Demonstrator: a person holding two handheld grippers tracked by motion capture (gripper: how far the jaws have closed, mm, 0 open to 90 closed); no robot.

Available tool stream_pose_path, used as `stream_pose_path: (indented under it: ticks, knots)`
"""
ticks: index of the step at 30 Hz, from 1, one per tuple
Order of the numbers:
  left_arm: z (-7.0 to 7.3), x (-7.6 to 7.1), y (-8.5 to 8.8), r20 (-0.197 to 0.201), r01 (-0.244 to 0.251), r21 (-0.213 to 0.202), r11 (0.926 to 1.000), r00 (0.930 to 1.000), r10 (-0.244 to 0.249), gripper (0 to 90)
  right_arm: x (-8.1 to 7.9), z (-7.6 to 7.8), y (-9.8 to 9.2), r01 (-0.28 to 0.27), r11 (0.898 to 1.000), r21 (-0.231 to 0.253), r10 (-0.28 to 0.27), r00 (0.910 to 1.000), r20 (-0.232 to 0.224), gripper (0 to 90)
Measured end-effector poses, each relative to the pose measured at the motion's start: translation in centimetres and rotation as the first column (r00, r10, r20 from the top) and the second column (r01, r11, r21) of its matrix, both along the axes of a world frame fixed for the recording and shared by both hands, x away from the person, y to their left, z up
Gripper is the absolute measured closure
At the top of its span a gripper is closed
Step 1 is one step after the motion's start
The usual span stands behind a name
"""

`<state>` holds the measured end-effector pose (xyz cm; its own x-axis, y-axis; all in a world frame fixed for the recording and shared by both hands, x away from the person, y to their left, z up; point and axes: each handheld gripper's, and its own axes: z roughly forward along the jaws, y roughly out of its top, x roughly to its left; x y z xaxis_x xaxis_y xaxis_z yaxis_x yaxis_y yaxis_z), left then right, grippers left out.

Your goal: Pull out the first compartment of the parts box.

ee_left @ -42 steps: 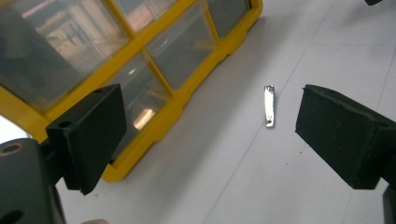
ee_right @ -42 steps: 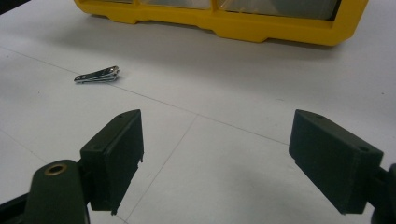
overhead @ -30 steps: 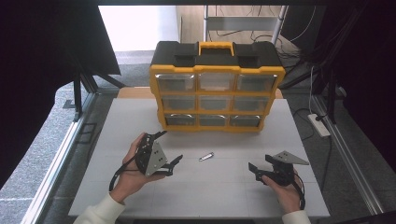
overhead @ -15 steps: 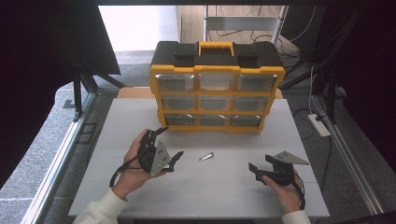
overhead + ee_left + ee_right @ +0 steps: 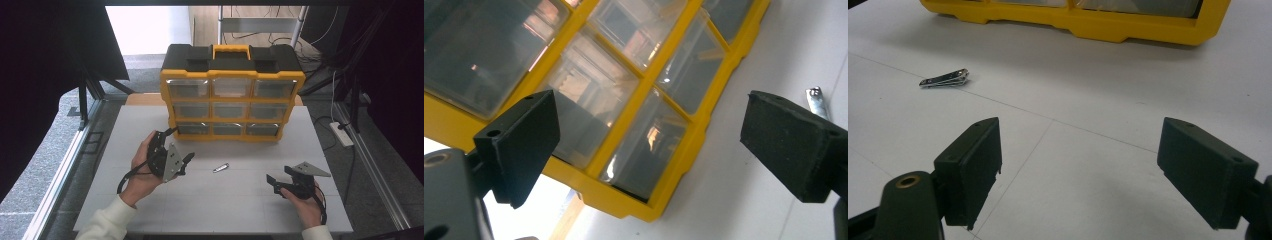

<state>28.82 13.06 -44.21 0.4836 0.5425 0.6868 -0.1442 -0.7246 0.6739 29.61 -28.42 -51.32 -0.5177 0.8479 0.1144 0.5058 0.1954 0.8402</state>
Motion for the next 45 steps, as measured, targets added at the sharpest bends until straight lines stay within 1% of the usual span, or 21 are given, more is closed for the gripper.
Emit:
stream_pose_path:
  ticks: [7,11,18,23,34,37,40,45]
  knots:
    - [1.2,0.4,-0.3,0.028,0.002,0.014,0.9999,0.9996,-0.002,9.8,0.0,0.0,0.0,0.0,1.0,-0.001,0.0,1.0,0.0,18.1]
    - [1.8,0.7,-0.4,0.04,0.001,0.033,0.9995,0.9992,-0.002,9.9,0.0,-0.1,0.0,0.0,1.0,-0.003,0.0,1.0,0.0,18.1]
    - [2.5,1.3,-0.6,0.059,0.0,0.037,0.9993,0.9982,-0.002,10.1,0.0,0.0,0.0,0.003,1.0,0.0,-0.003,1.0,0.005,18.1]
    - [2.9,1.7,-0.8,0.063,0.002,0.034,0.9994,0.998,-0.004,10.2,0.0,0.0,0.0,0.0,1.0,-0.006,0.0,1.0,0.006,18.1]
    - [3.9,2.5,-1.2,0.078,0.006,0.05,0.9988,0.9969,-0.01,10.2,0.0,0.0,0.0,0.001,1.0,-0.009,-0.001,1.0,0.004,18.1]
    - [4.3,2.7,-1.3,0.085,0.007,0.049,0.9988,0.9963,-0.011,10.3,0.1,0.0,0.0,0.001,1.0,-0.012,-0.001,1.0,0.005,18.1]
    - [4.5,3.0,-1.4,0.083,0.012,0.039,0.9992,0.9965,-0.015,10.4,0.0,0.0,0.0,0.002,1.0,-0.013,-0.002,1.0,0.006,18.2]
    - [4.8,3.4,-1.5,0.091,0.006,0.045,0.9989,0.9958,-0.011,10.5,0.0,0.0,0.0,0.004,1.0,-0.014,-0.004,1.0,0.004,18.2]
